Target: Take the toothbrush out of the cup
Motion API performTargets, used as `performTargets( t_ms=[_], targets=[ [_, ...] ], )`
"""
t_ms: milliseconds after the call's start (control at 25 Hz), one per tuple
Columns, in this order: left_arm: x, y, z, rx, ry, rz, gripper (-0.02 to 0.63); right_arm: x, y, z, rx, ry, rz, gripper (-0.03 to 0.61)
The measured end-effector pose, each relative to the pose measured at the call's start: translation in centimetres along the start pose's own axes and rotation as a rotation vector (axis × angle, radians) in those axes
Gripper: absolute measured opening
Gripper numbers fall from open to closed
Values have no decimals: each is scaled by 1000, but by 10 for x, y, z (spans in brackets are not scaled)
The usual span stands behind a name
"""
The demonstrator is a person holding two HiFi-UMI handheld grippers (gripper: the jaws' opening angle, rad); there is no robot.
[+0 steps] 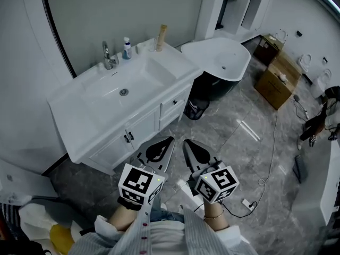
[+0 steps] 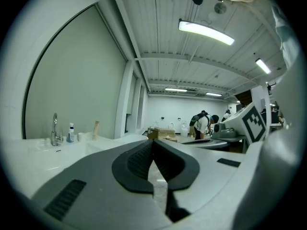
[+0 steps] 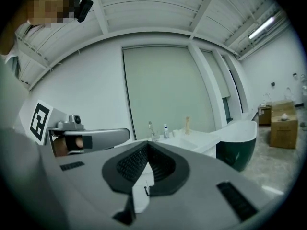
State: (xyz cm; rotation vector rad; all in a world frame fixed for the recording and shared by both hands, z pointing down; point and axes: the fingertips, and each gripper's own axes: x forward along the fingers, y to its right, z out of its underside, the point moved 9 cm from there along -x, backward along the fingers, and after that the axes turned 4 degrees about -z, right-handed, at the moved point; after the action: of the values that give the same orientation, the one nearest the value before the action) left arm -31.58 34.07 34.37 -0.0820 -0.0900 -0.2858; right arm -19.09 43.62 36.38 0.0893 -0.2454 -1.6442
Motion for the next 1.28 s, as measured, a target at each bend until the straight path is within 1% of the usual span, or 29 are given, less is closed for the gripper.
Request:
performTargets(
  t_ms=[400, 680, 960, 1280],
  targets=[
    [94, -88, -17, -13, 0, 41, 16, 94, 69, -20, 9, -24, 57, 11],
    [145, -127, -29, -10, 0, 100, 17, 138, 101, -38, 12, -26, 105, 11],
    [176, -160, -36, 11, 7, 138, 17, 170, 122, -48, 7, -6, 149, 11],
    [186, -184, -31, -15, 4, 120, 17, 187, 133, -50, 11, -20, 169, 11]
  ],
)
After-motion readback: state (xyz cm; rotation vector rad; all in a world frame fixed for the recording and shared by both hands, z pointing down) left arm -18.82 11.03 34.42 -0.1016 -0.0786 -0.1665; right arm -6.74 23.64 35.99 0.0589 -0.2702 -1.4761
